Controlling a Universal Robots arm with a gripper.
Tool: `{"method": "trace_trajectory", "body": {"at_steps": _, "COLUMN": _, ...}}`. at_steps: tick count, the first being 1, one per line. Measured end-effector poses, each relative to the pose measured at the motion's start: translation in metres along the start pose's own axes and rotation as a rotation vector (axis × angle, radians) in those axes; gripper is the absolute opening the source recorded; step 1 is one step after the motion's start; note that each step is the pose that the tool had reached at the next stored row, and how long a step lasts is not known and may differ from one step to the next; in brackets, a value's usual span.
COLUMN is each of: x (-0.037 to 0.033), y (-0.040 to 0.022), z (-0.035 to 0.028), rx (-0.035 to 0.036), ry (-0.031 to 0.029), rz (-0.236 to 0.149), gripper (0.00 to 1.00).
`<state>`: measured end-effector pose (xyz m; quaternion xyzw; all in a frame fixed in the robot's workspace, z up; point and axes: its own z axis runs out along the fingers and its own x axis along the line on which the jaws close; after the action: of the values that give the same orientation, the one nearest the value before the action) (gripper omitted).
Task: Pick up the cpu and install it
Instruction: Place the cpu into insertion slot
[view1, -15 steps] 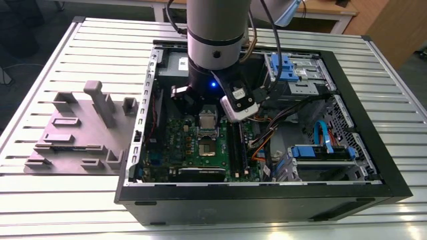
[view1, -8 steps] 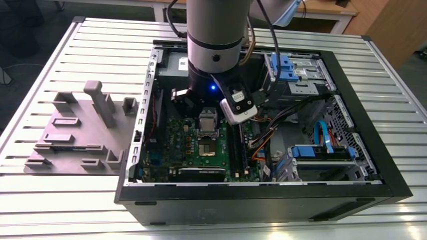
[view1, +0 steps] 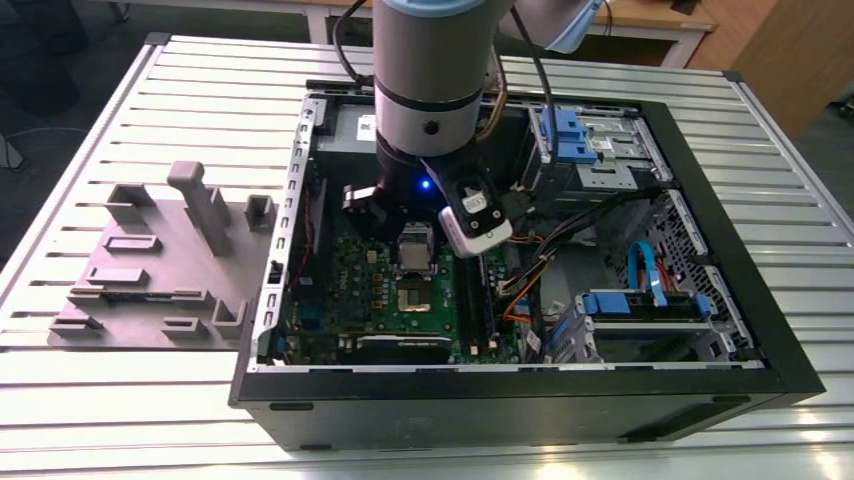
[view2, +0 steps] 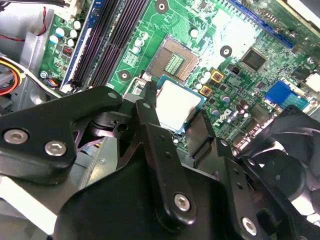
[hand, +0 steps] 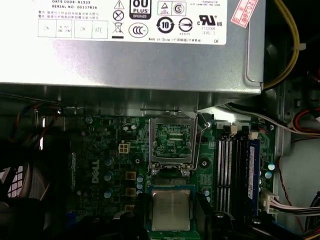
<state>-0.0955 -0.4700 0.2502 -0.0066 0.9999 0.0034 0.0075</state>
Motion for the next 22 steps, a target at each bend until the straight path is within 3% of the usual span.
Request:
{"method": "trace_trajectory", "body": {"at_steps": 11, "x": 0.0000, "y": -0.0012, "z": 0.0017, "rx": -0.0001, "ry": 0.0000, "rz": 0.000, "gripper": 0.47}}
{"method": "trace_trajectory", "body": {"at_steps": 22, "x": 0.0000, "y": -0.0052, "z": 0.0090, "rx": 0.0001, "ry": -0.0001, "rz": 0.000, "gripper": 0.47}}
